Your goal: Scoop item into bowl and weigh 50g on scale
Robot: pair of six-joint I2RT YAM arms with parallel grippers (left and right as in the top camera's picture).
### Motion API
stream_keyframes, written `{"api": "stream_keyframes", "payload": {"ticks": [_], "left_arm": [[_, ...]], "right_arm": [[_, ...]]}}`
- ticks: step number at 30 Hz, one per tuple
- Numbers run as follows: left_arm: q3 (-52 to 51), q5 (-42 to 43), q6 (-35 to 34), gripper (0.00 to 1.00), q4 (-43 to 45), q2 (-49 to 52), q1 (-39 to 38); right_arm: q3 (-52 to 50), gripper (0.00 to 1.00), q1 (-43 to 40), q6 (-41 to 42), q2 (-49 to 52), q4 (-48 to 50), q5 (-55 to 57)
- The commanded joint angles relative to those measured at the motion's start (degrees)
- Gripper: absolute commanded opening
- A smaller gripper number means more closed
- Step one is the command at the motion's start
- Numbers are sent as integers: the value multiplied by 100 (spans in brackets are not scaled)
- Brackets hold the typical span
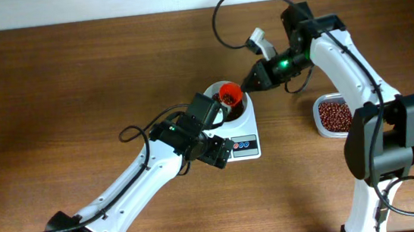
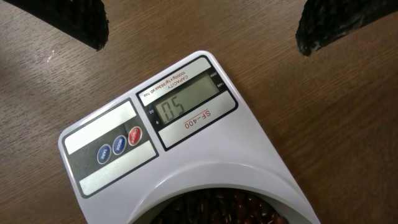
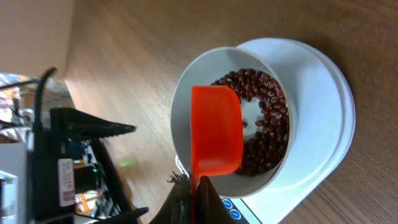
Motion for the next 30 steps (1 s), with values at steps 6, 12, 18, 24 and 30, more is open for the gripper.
{"api": "stream_keyframes", "payload": {"ticks": [6,12,18,24,30], "left_arm": [[-22,-37,-55,99,13,-83,-24],[-22,-37,-55,99,11,-83,-33],[-22,-37,-55,99,13,-83,-46],[-22,-37,-55,99,13,-83,-46],[-22,-37,-55,99,13,-83,-46]], "right_arm": [[-31,4,-358,243,42,271,-1049],[-31,4,-380,238,42,284,-1047],[-31,4,-380,177,42,343,-1045],[-31,4,-380,177,42,343,-1045],[229,4,-402,501,-11,70,-1200]]}}
